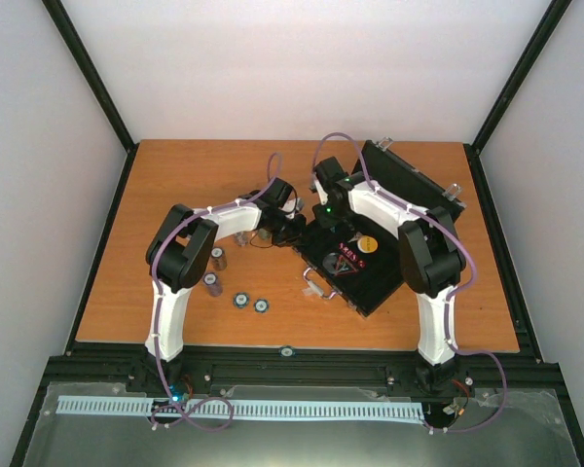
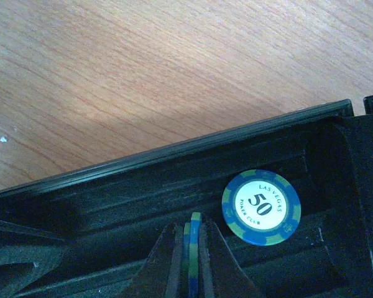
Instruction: Pack up texas hold em set
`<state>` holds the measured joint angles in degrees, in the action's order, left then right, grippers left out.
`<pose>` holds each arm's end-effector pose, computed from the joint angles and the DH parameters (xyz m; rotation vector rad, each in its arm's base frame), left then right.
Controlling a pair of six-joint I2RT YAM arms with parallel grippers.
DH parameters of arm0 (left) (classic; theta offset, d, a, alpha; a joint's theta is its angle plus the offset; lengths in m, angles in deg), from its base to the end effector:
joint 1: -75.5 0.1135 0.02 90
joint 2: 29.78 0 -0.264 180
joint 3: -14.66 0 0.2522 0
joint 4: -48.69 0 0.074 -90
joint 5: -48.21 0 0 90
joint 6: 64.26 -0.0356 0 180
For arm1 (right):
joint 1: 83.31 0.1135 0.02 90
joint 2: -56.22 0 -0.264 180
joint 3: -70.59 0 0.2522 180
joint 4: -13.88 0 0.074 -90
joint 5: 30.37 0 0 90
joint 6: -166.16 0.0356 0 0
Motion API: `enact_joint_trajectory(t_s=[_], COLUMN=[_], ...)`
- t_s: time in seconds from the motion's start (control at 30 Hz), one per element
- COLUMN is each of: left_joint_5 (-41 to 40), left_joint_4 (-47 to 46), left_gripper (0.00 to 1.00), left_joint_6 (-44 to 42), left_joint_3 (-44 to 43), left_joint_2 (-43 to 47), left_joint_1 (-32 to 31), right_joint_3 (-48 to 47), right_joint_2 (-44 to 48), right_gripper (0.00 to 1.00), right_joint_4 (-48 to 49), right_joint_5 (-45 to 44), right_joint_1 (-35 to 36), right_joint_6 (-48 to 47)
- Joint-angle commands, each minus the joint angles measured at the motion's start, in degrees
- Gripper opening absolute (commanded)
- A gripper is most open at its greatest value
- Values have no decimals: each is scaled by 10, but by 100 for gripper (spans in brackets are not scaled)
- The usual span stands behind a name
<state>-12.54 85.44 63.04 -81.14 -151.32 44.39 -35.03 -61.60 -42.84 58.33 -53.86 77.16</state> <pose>0.3624 -0.2390 0.1358 0.0280 2.8637 -1.0101 0.3741 0.2103 0.1914 -0.6771 2.6950 0.1054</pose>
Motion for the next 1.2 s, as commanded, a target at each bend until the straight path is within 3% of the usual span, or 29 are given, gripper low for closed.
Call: enact_joint_trajectory(t_s=[0.0, 0.4, 0.67, 1.17], left_joint_5=[-31, -31, -31, -34], left_joint_4=[32, 41, 39, 36], left_gripper=[1, 1, 1, 1], left_joint_6=[-13, -17, -15, -15], left_joint_3=[-12, -24, -25, -16], left_joint_2=[-17, -24, -27, -21], left_joint_1=[11, 11, 11, 11], right_joint_3=[6, 80, 74, 11], right_joint_2=[-26, -19, -5, 61], right_gripper=[3, 4, 45, 66], right_joint_4=[30, 102, 83, 29], right_joint_5=[16, 26, 3, -13], right_joint_1=[13, 15, 15, 15], right_joint_6=[20, 50, 39, 15])
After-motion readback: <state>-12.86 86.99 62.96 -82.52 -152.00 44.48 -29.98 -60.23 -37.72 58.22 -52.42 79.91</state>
